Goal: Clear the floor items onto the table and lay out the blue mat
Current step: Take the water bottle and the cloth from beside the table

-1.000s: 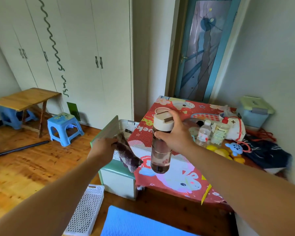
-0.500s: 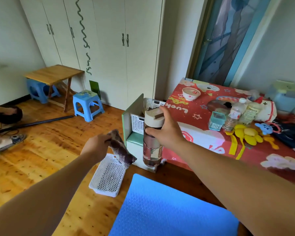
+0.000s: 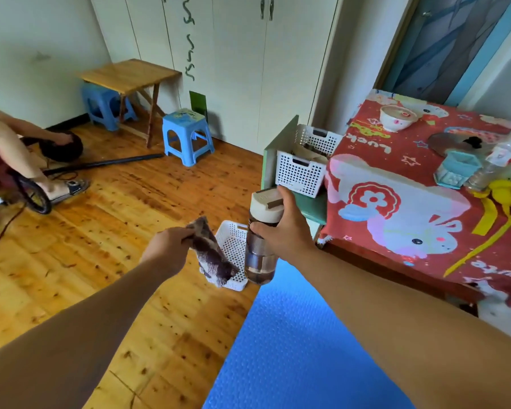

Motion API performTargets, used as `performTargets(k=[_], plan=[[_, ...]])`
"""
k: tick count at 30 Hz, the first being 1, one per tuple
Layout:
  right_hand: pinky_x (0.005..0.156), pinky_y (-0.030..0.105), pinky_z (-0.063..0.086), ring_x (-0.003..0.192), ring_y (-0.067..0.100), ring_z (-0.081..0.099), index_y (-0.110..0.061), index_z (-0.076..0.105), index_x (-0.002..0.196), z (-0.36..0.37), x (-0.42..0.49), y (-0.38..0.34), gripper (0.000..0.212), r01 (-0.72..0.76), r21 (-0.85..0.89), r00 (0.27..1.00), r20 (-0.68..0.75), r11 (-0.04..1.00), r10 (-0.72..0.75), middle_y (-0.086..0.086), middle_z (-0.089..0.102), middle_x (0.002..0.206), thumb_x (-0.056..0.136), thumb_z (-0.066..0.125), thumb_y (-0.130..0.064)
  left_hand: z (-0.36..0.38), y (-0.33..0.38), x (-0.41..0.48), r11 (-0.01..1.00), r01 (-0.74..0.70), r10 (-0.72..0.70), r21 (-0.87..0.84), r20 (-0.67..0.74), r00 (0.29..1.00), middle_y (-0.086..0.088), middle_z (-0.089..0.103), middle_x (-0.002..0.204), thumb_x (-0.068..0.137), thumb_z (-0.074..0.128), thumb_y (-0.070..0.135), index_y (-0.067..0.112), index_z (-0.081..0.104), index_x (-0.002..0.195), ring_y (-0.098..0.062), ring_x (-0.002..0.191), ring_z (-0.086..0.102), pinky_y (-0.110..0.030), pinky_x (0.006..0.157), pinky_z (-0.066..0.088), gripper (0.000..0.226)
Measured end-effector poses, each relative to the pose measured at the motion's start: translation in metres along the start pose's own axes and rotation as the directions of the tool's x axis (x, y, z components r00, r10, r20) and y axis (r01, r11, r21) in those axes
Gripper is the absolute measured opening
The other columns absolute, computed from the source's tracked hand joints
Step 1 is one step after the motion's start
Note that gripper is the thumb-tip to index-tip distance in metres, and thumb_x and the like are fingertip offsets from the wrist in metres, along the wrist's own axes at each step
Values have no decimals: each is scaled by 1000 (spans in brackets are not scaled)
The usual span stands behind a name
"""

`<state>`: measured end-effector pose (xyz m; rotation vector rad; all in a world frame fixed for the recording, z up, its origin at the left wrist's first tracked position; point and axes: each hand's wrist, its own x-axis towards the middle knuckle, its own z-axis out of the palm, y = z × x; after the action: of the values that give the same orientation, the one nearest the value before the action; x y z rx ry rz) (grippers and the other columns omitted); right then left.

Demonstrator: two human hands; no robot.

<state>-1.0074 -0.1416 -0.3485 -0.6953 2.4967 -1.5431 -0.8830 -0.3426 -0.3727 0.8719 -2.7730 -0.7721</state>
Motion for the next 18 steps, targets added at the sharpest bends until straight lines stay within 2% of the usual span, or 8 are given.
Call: performTargets(k=[2,4,7,10,13,16,18], plan=[[82,26,40,107,12,53,-41,28,133,32,-4,26,83,15,-20,998,69,1000,-14,-9,54,125,67,79,-36,26,-35,-7,997,72,-72,2,-6,997,-12,64,115,94,46,19,18,60,121,-21,67,50,-26,50,36,30],[80,24,37,108,12,53,-39,30,133,60,-10,53,82,19,-36,994,108,999,-15,-10,54,125,68,79,-35,54,-70,-13,990,144,-144,-4,11,989,-11,66,112,94,46,21,20,59,122,-19,62,52,-25,49,38,31],[84,24,37,114,11,50,-36,28,139,112,-17,105,86,22,-51,986,165,998,-13,-9,50,132,70,78,-33,107,-130,-16,979,204,-204,-24,16,979,-10,67,111,94,47,21,22,60,120,-20,61,54,-27,51,42,30],[92,29,40,119,13,48,-34,28,140,159,-30,152,85,26,-54,978,209,998,-14,-9,49,133,71,78,-31,156,-184,-23,966,256,-255,-35,23,967,-9,66,112,94,47,22,24,59,122,-16,56,51,-25,46,39,30],[97,40,44,120,15,47,-32,28,141,208,-45,205,86,6,-58,973,230,998,8,-6,48,134,72,78,-30,209,-241,-29,958,281,-279,-55,42,959,-9,63,120,94,47,23,24,58,123,-18,62,54,-25,50,41,31],[98,40,44,120,14,46,-29,28,141,265,-62,271,86,25,-34,967,255,999,-16,-5,47,134,72,79,-26,272,-299,-38,950,306,-304,-67,37,952,-9,61,124,94,47,22,23,59,123,-23,69,54,-30,57,47,31],[97,39,44,119,13,46,-30,27,141,293,-69,305,86,17,-44,966,257,999,-5,-7,46,134,72,79,-29,306,-327,-40,944,325,-323,-55,51,945,-10,61,123,94,47,22,22,58,123,-22,70,54,-30,56,46,31]])
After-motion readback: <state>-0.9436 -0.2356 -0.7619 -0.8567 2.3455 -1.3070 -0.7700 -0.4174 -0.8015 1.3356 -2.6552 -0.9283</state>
